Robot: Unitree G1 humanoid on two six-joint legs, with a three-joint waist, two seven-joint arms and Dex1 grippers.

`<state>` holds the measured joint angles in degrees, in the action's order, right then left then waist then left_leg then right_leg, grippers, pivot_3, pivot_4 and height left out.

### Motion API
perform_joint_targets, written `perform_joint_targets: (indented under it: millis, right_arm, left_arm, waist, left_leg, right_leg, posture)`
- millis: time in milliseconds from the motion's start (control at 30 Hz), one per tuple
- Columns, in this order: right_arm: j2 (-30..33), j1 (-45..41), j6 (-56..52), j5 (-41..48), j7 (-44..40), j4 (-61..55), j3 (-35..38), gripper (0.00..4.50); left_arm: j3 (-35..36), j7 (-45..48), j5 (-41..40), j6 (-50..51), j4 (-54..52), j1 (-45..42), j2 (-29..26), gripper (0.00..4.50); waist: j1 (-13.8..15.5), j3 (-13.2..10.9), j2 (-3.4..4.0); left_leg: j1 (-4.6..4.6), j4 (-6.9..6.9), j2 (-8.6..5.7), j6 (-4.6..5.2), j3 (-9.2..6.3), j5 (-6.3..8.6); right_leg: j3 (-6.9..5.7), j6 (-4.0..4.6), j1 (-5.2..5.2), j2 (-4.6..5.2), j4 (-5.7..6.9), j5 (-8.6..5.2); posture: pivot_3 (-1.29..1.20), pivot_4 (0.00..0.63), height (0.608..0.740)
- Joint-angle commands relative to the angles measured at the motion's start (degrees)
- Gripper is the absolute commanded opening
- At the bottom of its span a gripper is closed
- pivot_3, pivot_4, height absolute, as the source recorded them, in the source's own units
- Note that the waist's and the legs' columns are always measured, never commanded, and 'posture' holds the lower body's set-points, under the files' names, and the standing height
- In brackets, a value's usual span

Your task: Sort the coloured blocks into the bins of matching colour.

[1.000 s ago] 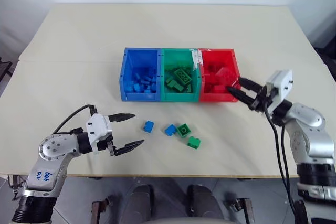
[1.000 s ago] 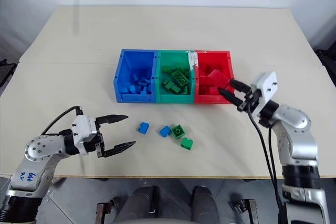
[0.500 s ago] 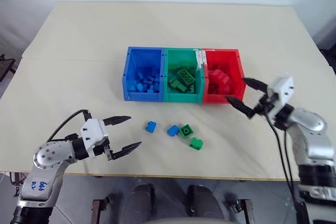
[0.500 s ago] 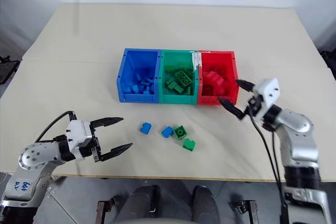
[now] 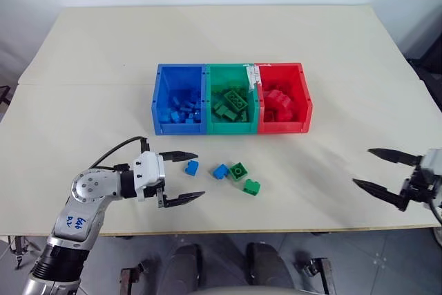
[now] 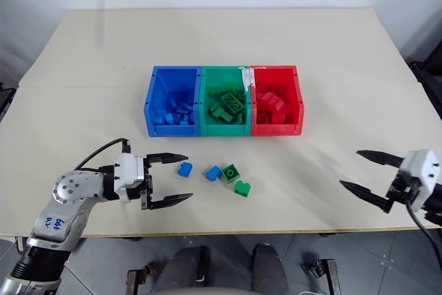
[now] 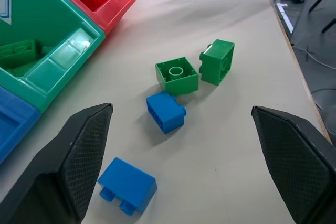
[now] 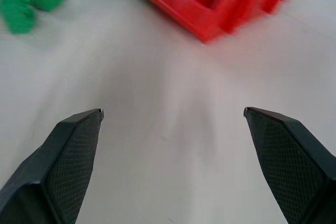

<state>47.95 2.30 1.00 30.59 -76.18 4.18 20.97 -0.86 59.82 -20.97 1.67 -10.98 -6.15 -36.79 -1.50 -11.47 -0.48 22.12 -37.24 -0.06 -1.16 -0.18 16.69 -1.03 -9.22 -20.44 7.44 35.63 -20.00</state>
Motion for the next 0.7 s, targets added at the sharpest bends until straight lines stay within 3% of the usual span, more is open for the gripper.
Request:
perform_joint_targets:
  millis: [33, 267, 600, 700]
  right_arm:
    - [-1.27, -1.49, -6.87, 2.91, 0.10, -10.68, -7.26, 4.48]
    - [-5.75, -8.89, -16.52, -0.18, 4.46, -16.68, -21.54, 4.48]
    - [-10.47, -9.85, -12.42, -8.68, 8.26, -11.36, -28.90, 4.48]
    - [-12.60, -10.15, -11.24, -9.83, 9.80, -9.89, -29.33, 3.90]
  left_arm:
    - [2.98, 1.50, -1.41, -2.62, -0.17, 1.84, -1.03, 4.50]
    - [8.39, 2.19, -2.42, -4.62, -0.64, 7.79, -3.13, 4.50]
    - [10.47, -0.68, -3.37, -2.68, -7.99, 14.11, -2.53, 4.50]
    - [10.51, -1.19, -3.61, -2.11, -8.48, 14.11, -2.47, 4.50]
  waist:
    - [0.02, 0.00, 0.00]
    - [0.63, 0.00, 0.00]
    - [1.58, 0.01, -0.03]
    - [1.38, 0.01, -0.03]
  left_leg:
    - [0.01, -0.01, -0.01, 0.00, -0.11, 0.00]
    - [0.06, -0.05, -0.01, 0.00, -0.48, 0.00]
    - [0.17, -0.04, -0.08, 0.06, -0.56, 0.04]
    - [0.14, -0.01, -0.12, 0.02, -0.57, 0.03]
  right_leg:
    - [0.00, 0.00, 0.00, 0.01, 0.01, 0.00]
    - [-0.03, 0.00, -0.02, 0.13, -0.02, 0.00]
    - [-0.09, 0.01, -0.05, 0.18, -0.06, 0.01]
    - [-0.12, 0.02, -0.06, 0.08, -0.05, 0.00]
  posture:
    - [0.00, 0.150, 0.740]
    - [0.00, 0.150, 0.740]
    - [0.00, 0.150, 0.740]
    - [0.00, 0.150, 0.740]
